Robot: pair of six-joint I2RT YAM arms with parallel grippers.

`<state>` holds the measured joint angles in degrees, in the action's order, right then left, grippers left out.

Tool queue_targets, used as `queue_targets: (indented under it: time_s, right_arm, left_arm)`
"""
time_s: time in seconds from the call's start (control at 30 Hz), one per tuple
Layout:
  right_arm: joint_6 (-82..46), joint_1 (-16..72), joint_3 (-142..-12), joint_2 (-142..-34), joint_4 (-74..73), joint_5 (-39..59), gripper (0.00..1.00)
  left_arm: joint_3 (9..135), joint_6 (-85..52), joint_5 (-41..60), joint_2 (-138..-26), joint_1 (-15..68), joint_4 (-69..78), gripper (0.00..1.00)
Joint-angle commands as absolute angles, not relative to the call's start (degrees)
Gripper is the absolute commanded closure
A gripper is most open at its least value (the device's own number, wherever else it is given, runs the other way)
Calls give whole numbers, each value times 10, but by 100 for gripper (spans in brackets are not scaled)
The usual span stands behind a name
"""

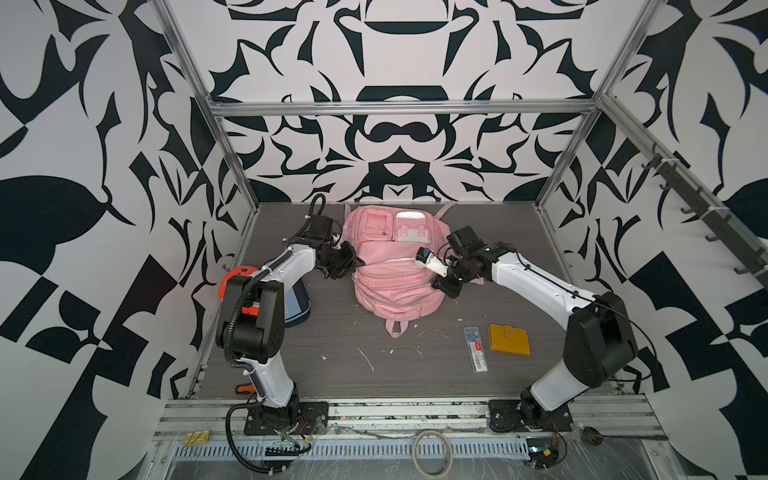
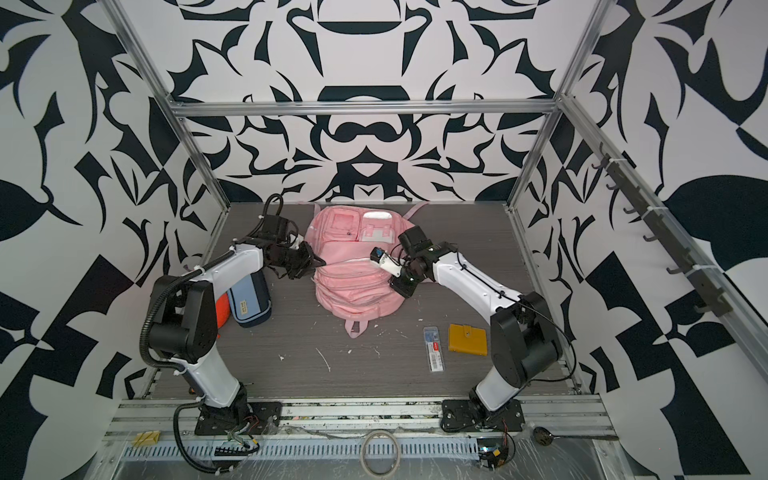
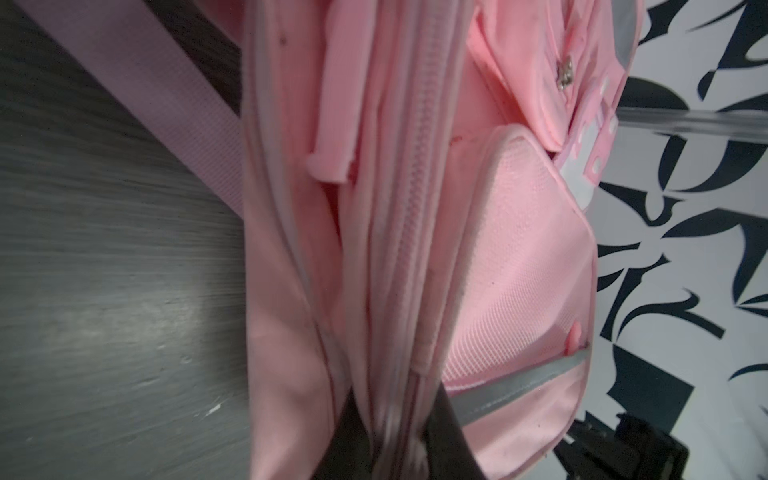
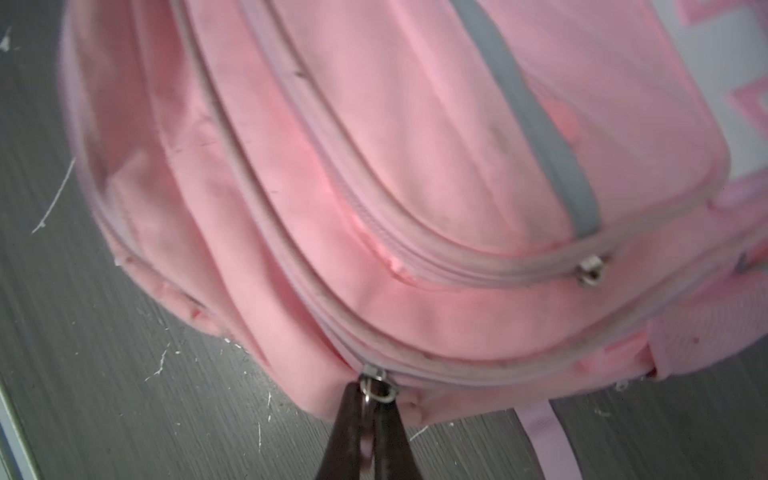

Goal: Pack the student bag

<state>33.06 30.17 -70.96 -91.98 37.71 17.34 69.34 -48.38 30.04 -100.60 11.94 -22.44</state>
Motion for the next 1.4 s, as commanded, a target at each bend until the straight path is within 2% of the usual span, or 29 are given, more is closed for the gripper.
queue_targets:
  time_s: [0.0,0.13,0.3,0.43,0.73,0.77,0.8,0.83,0.87,0.9,0.93,1.0,1.17,1.27,1.37]
  right_arm:
    - [382,353,-738,-917,443,226,100]
    - [348,402,-735,-933,413,222,100]
    - [225,410,-719,-941,278,256,100]
    - [151,410,-735,-961,215,176,100]
    - [129,327,-785,-978,219,193,100]
    - [129,319,-781,-976,218,195,100]
    - [131,311,-775,-972,218,196,100]
    - [133,303,-768,-968,219,196,100]
    - [134,295,-761,-965,219,198,100]
    - [135,285,-752,-960,220,199,100]
    - [135,276,-743,-954,220,201,100]
    - [135,259,-726,-944,215,206,100]
    - [129,218,-700,-922,208,217,100]
    - [119,196,-684,-909,199,229,100]
    - [114,184,-671,-900,195,239,100]
  left_arm:
    - [705,-598,307,-977,107,-86,100]
    - [699,-655,298,-979,107,-47,100]
    - [658,-711,280,-955,117,-3,100]
    - [625,-721,260,-924,128,1,100]
    - [525,-673,301,-875,189,-8,100]
    - [525,-657,308,-876,195,-14,97]
    - [530,-630,310,-875,200,-36,85]
    - [540,-599,312,-874,202,-64,66]
    - [553,-569,317,-876,203,-85,52]
    - [576,-526,326,-881,203,-126,26]
    - [605,-476,325,-885,207,-176,9]
    - [667,-374,306,-891,221,-279,6]
    - [825,-130,158,-937,309,-496,9]
    - [894,-34,84,-993,367,-537,11]
    - [968,-3,62,-1060,394,-541,13]
